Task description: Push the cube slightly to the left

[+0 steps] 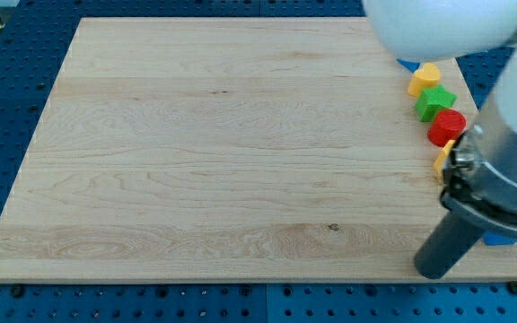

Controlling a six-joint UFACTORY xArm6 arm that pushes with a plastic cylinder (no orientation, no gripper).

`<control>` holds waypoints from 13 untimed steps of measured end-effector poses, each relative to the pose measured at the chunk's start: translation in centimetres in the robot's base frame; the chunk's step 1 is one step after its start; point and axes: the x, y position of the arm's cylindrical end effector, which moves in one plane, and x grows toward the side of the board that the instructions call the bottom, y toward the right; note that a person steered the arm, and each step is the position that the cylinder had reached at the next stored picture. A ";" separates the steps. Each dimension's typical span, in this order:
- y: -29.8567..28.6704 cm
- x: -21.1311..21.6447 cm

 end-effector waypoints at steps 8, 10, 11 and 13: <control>12.5 -2.9; 10.2 -2.9; 9.6 -2.9; 9.3 -2.9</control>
